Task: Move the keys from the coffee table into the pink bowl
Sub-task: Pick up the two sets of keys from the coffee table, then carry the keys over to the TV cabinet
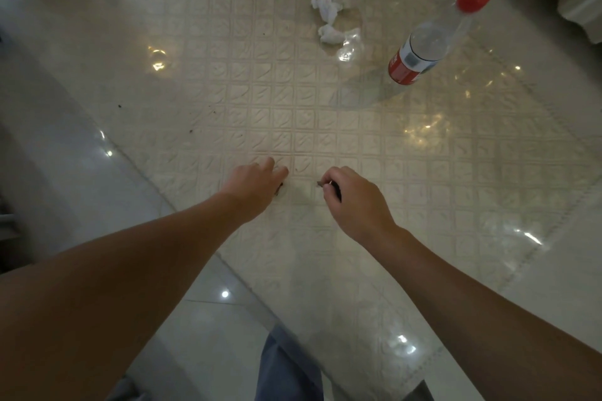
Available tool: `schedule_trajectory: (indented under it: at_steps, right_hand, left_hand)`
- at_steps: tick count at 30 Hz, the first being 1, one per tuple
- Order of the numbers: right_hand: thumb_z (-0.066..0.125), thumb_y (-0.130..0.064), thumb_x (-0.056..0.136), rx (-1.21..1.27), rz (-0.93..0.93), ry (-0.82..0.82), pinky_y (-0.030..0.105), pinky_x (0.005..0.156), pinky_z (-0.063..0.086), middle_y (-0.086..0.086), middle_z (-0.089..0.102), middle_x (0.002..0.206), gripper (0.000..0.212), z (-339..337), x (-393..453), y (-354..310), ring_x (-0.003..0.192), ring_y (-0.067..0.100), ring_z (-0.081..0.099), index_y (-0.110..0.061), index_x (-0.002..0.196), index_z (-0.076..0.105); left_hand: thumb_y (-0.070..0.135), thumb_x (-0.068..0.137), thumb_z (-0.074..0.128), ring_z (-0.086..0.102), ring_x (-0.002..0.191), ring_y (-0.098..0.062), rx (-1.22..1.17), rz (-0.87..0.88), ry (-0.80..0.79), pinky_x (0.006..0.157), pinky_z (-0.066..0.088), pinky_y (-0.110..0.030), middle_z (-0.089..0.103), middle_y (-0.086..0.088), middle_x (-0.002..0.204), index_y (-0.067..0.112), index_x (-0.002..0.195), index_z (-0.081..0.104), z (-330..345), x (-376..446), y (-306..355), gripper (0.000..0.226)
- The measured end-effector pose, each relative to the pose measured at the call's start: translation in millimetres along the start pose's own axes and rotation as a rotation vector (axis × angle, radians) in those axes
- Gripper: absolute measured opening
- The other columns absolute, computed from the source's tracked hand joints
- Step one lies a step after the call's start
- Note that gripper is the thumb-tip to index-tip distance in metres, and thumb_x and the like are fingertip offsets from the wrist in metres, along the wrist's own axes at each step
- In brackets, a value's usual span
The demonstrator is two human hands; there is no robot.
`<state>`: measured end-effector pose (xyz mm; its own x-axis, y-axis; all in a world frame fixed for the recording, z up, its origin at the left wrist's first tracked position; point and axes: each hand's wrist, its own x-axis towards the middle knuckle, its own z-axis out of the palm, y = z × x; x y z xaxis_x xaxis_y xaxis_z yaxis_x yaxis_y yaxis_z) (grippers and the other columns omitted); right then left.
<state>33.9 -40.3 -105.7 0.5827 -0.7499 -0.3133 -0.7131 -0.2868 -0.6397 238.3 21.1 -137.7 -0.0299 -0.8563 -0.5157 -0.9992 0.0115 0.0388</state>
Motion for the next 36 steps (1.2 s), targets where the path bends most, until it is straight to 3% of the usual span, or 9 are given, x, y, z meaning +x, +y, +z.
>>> schedule_trajectory:
  at_steps: [4, 7, 12, 18, 26, 30, 36]
  right_hand:
    - [0.050, -0.023, 0.097, -0.052, -0.075, -0.033, 0.029, 0.056, 0.046, -0.006, 0.059, 0.091, 0.011, -1.4, -8.6, -1.1, 0.060, 0.012, 0.055, -0.019, 0.097, 0.061]
    - [0.053, -0.024, 0.096, -0.071, -0.094, -0.039, 0.031, 0.057, 0.049, -0.006, 0.058, 0.092, 0.010, -1.6, -15.1, -1.3, 0.061, 0.014, 0.057, -0.018, 0.098, 0.061]
    - [0.058, -0.026, 0.093, -0.105, -0.152, -0.034, 0.026, 0.055, 0.046, -0.008, 0.056, 0.089, 0.007, -8.6, -29.0, -0.8, 0.060, 0.011, 0.054, -0.019, 0.094, 0.060]
    - [0.061, -0.027, 0.091, -0.147, -0.263, -0.057, 0.027, 0.055, 0.046, -0.007, 0.056, 0.086, 0.008, -38.9, -44.5, -9.2, 0.060, 0.012, 0.053, -0.019, 0.090, 0.061]
    - [0.066, -0.021, 0.088, -0.140, -0.369, -0.051, 0.034, 0.065, 0.052, -0.003, 0.056, 0.094, 0.012, -135.0, -85.0, -45.6, 0.069, 0.015, 0.058, -0.016, 0.098, 0.062]
    - [0.061, -0.010, 0.088, -0.195, -0.436, -0.018, 0.037, 0.062, 0.052, 0.000, 0.055, 0.098, 0.017, -198.2, -125.9, -72.1, 0.068, 0.021, 0.058, -0.015, 0.105, 0.061]
    - [0.064, -0.008, 0.086, -0.347, -0.542, 0.015, 0.029, 0.060, 0.051, -0.002, 0.057, 0.099, 0.026, -280.1, -204.8, -115.0, 0.072, 0.019, 0.060, -0.019, 0.110, 0.064]
  left_hand:
    - [0.022, 0.093, 0.048, 0.059, 0.080, -0.022, 0.084, -0.001, -0.010, 0.055, 0.037, -0.032, 0.054, -0.003, 0.104, 0.019, 0.120, 0.043, 4.1, -9.1, 5.4, 0.028]
    - [0.025, 0.095, 0.046, 0.058, 0.073, -0.019, 0.101, -0.002, 0.024, 0.052, 0.037, -0.030, 0.056, 0.000, 0.097, 0.018, 0.116, 0.046, 5.2, -18.3, 9.9, 0.022]
    - [0.039, 0.095, 0.043, 0.058, 0.064, -0.019, -0.022, 0.025, 0.128, 0.051, 0.043, -0.030, 0.057, 0.002, 0.084, 0.018, 0.099, 0.048, 0.8, -39.3, 21.6, 0.022]
    - [0.042, 0.094, 0.045, 0.062, 0.061, -0.026, -0.121, -0.006, 0.283, 0.047, 0.031, -0.028, 0.064, 0.000, 0.077, 0.019, 0.093, 0.045, -27.6, -69.0, 53.3, 0.023]
    - [0.035, 0.096, 0.043, 0.062, 0.061, -0.024, -0.120, -0.069, 0.392, 0.043, 0.027, -0.027, 0.065, 0.001, 0.078, 0.019, 0.102, 0.041, -107.2, -131.0, 123.9, 0.017]
    - [0.036, 0.097, 0.042, 0.063, 0.067, -0.027, -0.125, -0.101, 0.430, 0.045, 0.029, -0.029, 0.065, -0.002, 0.080, 0.019, 0.107, 0.038, -163.9, -173.1, 156.2, 0.020]
    - [0.037, 0.096, 0.041, 0.063, 0.081, -0.023, -0.062, -0.086, 0.522, 0.050, 0.034, -0.030, 0.066, 0.001, 0.091, 0.021, 0.112, 0.042, -256.0, -245.8, 195.0, 0.023]
